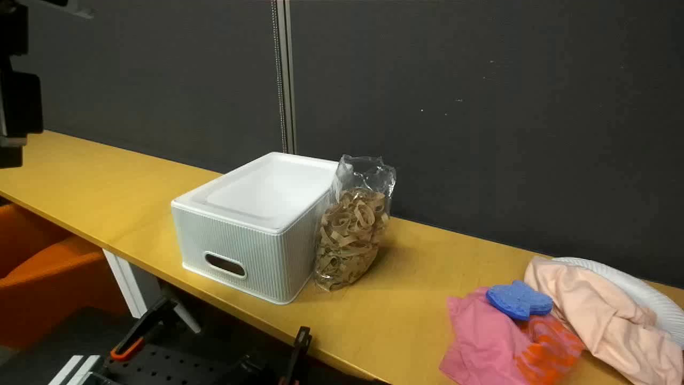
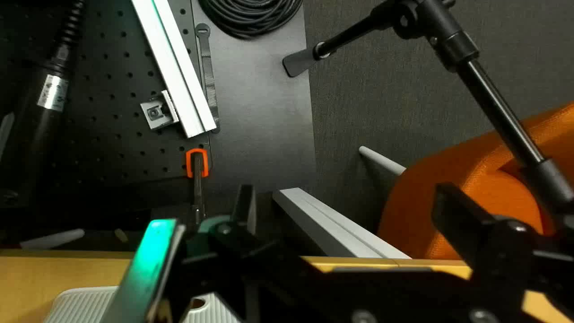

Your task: Place some rubber bands from the plastic on top of the white container.

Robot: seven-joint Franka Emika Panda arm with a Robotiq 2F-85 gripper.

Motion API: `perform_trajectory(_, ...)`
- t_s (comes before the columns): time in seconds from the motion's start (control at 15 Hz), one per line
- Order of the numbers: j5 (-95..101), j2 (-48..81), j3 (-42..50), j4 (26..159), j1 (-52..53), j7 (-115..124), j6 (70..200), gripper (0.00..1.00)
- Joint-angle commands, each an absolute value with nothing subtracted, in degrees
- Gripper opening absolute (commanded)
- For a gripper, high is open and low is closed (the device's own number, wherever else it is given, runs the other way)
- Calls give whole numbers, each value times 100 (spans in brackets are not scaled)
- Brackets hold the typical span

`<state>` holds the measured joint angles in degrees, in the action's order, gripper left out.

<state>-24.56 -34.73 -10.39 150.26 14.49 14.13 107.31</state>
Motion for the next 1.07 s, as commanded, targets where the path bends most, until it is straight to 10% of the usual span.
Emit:
perform_trajectory(0.0,-2492,-3484,-1115,15007,1356,1377,10691,100)
perform_trajectory(1.0,-591,-2905,-1050,13919,355,1574,11221,100)
